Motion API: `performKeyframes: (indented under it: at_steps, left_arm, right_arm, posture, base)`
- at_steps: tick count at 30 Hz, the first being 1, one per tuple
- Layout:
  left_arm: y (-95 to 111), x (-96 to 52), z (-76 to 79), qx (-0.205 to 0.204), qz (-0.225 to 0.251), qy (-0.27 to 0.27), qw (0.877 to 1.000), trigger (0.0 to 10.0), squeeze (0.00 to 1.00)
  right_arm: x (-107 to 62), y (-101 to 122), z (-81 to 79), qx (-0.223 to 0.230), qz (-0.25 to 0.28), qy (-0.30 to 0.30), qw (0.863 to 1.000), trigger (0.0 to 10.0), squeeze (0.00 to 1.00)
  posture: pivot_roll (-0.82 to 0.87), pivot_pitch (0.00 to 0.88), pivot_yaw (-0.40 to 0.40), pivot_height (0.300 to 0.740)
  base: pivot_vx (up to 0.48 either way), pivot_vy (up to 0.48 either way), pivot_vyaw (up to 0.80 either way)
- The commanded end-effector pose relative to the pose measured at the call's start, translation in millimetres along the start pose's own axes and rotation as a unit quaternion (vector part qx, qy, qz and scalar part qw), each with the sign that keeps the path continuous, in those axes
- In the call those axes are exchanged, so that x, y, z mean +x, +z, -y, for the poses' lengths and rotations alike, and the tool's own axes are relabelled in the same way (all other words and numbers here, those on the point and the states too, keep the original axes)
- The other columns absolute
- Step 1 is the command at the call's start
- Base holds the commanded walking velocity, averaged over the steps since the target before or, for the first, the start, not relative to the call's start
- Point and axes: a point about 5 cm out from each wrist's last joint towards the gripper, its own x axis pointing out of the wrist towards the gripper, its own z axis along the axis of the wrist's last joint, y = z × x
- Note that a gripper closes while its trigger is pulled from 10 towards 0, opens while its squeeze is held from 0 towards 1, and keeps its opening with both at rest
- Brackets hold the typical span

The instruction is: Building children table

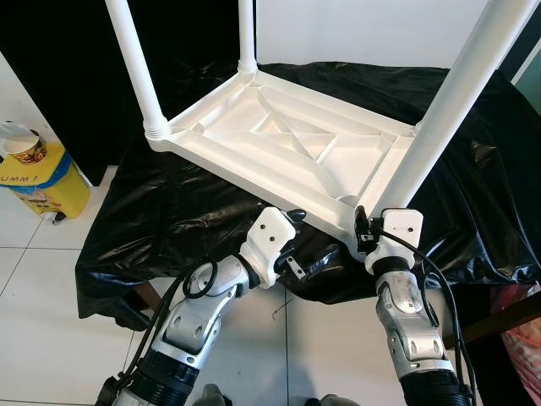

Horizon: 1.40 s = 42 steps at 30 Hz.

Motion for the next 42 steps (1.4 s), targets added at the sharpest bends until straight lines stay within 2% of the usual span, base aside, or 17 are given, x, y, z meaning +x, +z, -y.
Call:
performKeyframes:
  at_steps: [1, 5, 9, 10, 11, 13, 16, 22, 23, 25, 26, 27, 30, 33, 36, 38, 42]
  left_arm:
    - [-0.2, 2.0, 1.6, 0.001, 0.001, -0.003, 1.000, 10.0, 0.00]
    - [-1.0, 1.7, 2.1, 0.002, 0.001, 0.001, 1.000, 10.0, 0.00]
    - [-1.2, 1.4, 2.1, 0.002, 0.001, 0.002, 1.000, 10.0, 0.00]
    - [-1.9, -0.4, -0.7, 0.004, 0.000, 0.008, 1.000, 10.0, 0.00]
    - [-2.4, -2.3, -3.8, 0.007, -0.002, 0.014, 1.000, 10.0, 0.00]
    - [-2.4, -2.3, -3.8, 0.007, -0.002, 0.014, 1.000, 10.0, 0.00]
    - [-6.0, -13.5, -21.5, 0.016, -0.015, 0.034, 0.999, 10.0, 0.00]
    - [-11.5, -26.0, -42.7, 0.020, -0.029, 0.053, 0.998, 10.0, 0.00]
    - [-11.1, -29.1, -51.3, 0.009, -0.024, 0.060, 0.998, 10.0, 0.00]
    - [-11.1, -29.1, -51.3, 0.009, -0.024, 0.060, 0.998, 10.0, 0.00]
    - [-10.5, -30.8, -56.6, 0.000, -0.019, 0.066, 0.998, 10.0, 0.00]
    - [-9.5, -32.9, -69.8, -0.005, -0.014, 0.080, 0.997, 10.0, 0.00]
    - [-8.6, -34.2, -78.4, -0.008, -0.011, 0.089, 0.996, 10.0, 0.00]
    - [-2.0, -35.3, -104.3, -0.007, 0.000, 0.123, 0.992, 10.0, 0.00]
    - [-0.2, -35.2, -108.9, -0.003, 0.000, 0.129, 0.992, 10.0, 0.00]
    - [9.6, -33.2, -117.5, -0.001, 0.018, 0.138, 0.990, 10.0, 0.00]
    - [15.2, -32.7, -119.2, 0.001, 0.029, 0.138, 0.990, 10.0, 0.00]
  right_arm:
    - [-2.6, -2.3, 1.7, -0.001, -0.004, 0.008, 1.000, 10.0, 1.00]
    - [-9.5, 4.5, 5.4, -0.008, 0.024, 0.034, 0.999, 10.0, 1.00]
    - [-12.3, 5.1, 5.8, -0.010, 0.028, 0.040, 0.999, 10.0, 1.00]
    - [-20.5, 3.5, 6.0, -0.018, 0.027, 0.056, 0.998, 10.0, 0.00]
    - [-27.8, 1.7, 6.5, -0.023, 0.023, 0.068, 0.997, 10.0, 0.00]
    - [-27.8, 1.7, 6.5, -0.023, 0.023, 0.068, 0.997, 10.0, 0.00]
    - [-50.4, -7.0, 16.1, -0.044, 0.003, 0.089, 0.995, 10.0, 0.00]
    - [-62.5, -11.1, 22.0, -0.056, -0.010, 0.106, 0.993, 10.0, 0.00]
    - [-67.2, -12.4, 20.8, -0.053, -0.016, 0.129, 0.990, 10.0, 0.00]
    - [-67.2, -12.4, 20.8, -0.053, -0.016, 0.129, 0.990, 10.0, 0.00]
    - [-70.7, -13.0, 19.8, -0.050, -0.020, 0.146, 0.988, 10.0, 0.00]
    - [-72.8, -13.5, 15.7, -0.043, -0.026, 0.183, 0.982, 10.0, 0.00]
    - [-74.3, -13.3, 12.9, -0.038, -0.030, 0.207, 0.977, 10.0, 0.00]
    - [-72.6, -14.3, -1.1, -0.020, -0.041, 0.275, 0.960, 10.0, 0.00]
    - [-71.8, -14.4, -4.6, -0.016, -0.041, 0.287, 0.957, 10.0, 0.00]
    - [-67.9, -14.5, -18.4, -0.005, -0.036, 0.316, 0.948, 10.0, 0.00]
    - [-61.9, -13.0, -27.2, -0.002, -0.025, 0.316, 0.948, 10.0, 0.00]
  posture:
    - [-0.01, 0.076, -0.036, 0.740]
    - [-0.01, 0.074, -0.047, 0.740]
    - [-0.01, 0.074, -0.047, 0.740]
    - [-0.01, 0.072, -0.052, 0.740]
    - [-0.01, 0.073, -0.052, 0.740]
    - [-0.01, 0.073, -0.052, 0.740]
    - [-0.02, 0.075, -0.046, 0.740]
    - [-0.04, 0.077, -0.029, 0.740]
    - [-0.04, 0.079, -0.025, 0.740]
    - [-0.04, 0.079, -0.025, 0.740]
    - [-0.04, 0.079, -0.025, 0.740]
    - [-0.05, 0.085, -0.010, 0.740]
    - [-0.05, 0.085, -0.010, 0.740]
    - [-0.04, 0.087, 0.013, 0.740]
    - [-0.04, 0.087, 0.013, 0.740]
    - [-0.02, 0.083, 0.023, 0.740]
    - [0.00, 0.083, 0.027, 0.740]
  base:
    - [0.000, 0.000, 0.00]
    - [0.000, 0.000, 0.00]
    - [0.000, 0.000, 0.00]
    - [0.000, 0.000, 0.00]
    - [0.000, 0.000, 0.00]
    - [0.000, 0.000, 0.00]
    - [0.000, 0.000, 0.00]
    - [0.000, 0.000, 0.00]
    - [0.000, 0.000, 0.00]
    - [0.000, 0.000, 0.00]
    - [0.000, 0.000, 0.00]
    - [0.000, 0.000, 0.00]
    - [0.000, 0.000, 0.00]
    - [0.000, 0.000, 0.00]
    - [0.000, 0.000, 0.00]
    - [0.000, 0.000, 0.00]
    - [0.000, 0.000, 0.00]
